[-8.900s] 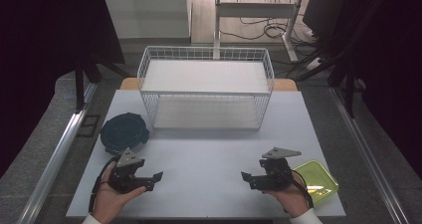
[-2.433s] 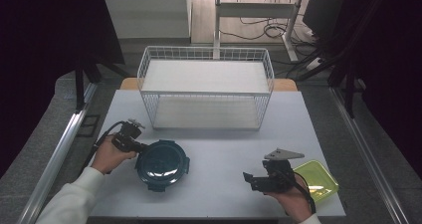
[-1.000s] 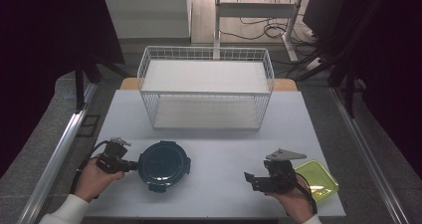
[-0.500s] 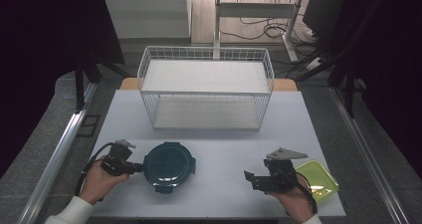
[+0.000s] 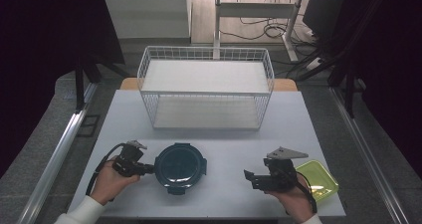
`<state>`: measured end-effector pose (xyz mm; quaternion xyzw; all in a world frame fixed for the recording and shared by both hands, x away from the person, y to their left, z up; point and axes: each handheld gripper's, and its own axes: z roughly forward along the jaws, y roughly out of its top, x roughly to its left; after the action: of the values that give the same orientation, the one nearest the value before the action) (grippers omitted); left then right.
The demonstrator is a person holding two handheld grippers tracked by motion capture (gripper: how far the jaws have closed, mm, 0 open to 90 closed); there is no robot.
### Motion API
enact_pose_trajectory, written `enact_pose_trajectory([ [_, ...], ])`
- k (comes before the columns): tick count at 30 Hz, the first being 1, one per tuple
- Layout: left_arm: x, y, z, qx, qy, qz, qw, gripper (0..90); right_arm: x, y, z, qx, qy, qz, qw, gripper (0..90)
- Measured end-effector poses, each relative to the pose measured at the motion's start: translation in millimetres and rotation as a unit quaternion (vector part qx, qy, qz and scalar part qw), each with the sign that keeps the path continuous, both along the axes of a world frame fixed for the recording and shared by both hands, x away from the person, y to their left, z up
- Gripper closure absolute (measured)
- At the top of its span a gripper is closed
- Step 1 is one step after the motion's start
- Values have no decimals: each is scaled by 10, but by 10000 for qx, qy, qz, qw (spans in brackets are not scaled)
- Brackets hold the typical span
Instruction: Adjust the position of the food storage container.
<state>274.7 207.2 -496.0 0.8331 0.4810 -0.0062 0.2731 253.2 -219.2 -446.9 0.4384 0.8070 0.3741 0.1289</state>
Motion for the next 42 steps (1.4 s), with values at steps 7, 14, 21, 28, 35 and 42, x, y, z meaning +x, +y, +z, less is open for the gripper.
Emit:
enact_pose_trajectory([
  [7,13,-244,4,-161,26,-216,9996,900,-2,11,2,0,9,34,10000,182],
  [14,40,-385,4,-235,30,-266,9994,900,-11,10,16,15,-8,42,10000,182],
  [21,57,-545,5,-312,39,-406,9987,900,-11,22,7,1,26,44,10000,182],
  [28,59,-606,-10,-429,16,-438,9981,900,-14,27,3,60,-8,114,9999,182],
  [35,52,-421,-29,-591,-184,-133,9980,900,-32,22,27,230,-39,170,9996,181],
  [42,-111,-231,112,-990,-597,271,9929,844,-16,-3,0,430,36,229,9988,181],
])
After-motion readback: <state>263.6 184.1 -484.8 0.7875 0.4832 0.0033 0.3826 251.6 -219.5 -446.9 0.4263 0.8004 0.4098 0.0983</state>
